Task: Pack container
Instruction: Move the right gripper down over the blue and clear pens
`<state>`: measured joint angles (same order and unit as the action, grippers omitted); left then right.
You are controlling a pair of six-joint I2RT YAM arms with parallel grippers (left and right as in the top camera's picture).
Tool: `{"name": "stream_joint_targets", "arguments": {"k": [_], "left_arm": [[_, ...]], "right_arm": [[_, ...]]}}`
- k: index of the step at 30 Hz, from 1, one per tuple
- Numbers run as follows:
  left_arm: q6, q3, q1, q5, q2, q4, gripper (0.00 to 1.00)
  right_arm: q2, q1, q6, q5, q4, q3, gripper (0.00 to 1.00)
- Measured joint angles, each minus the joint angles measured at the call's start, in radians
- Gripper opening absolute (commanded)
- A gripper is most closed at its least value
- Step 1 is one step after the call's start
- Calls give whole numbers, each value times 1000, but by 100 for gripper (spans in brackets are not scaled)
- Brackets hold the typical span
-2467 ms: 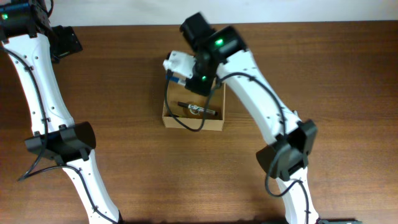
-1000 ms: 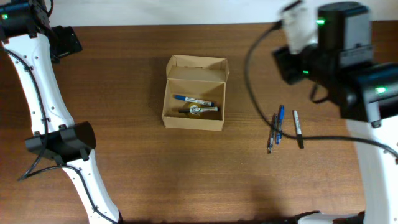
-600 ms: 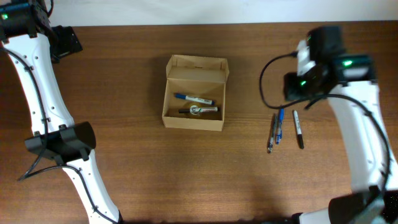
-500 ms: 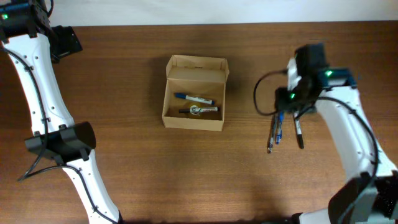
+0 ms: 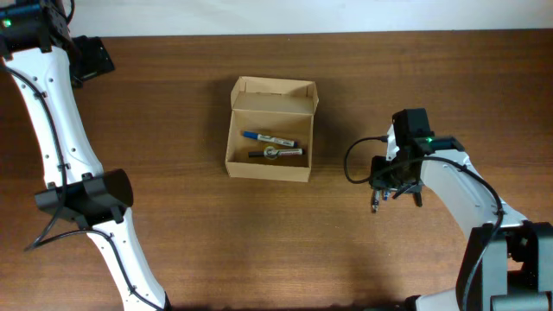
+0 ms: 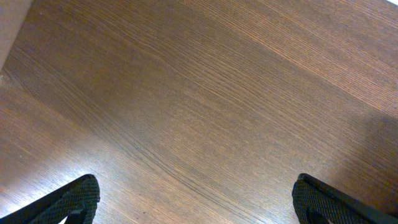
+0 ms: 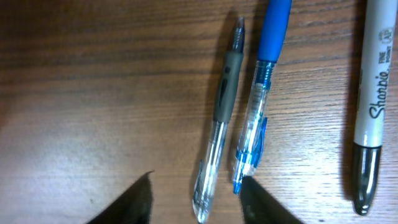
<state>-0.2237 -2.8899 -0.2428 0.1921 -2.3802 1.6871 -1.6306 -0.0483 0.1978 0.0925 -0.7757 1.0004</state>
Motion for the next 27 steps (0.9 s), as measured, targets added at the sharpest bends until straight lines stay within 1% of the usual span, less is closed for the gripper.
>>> {"name": "stream_joint_targets", "arguments": {"k": [6, 16, 18, 19, 21, 22, 27], "left_arm": [[0, 0, 0, 0, 0, 0, 100], [0, 0, 0, 0, 0, 0, 100], [0, 0, 0, 0, 0, 0, 100], [0, 0, 0, 0, 0, 0, 100], [0, 0, 0, 0, 0, 0, 100], [0, 0, 0, 0, 0, 0, 100], [0, 0, 0, 0, 0, 0, 100]], "right_arm": [[-25, -11, 68, -27, 66, -22, 43], [-137, -51, 113, -108, 133, -21, 44], [-140, -51, 117, -120, 138, -21, 42], [-142, -51, 117, -123, 138, -19, 36], [-144, -51, 118, -130, 142, -18, 12], [-147, -51, 120, -131, 146, -16, 4], [-150, -51, 106, -117, 158, -8, 4]]}}
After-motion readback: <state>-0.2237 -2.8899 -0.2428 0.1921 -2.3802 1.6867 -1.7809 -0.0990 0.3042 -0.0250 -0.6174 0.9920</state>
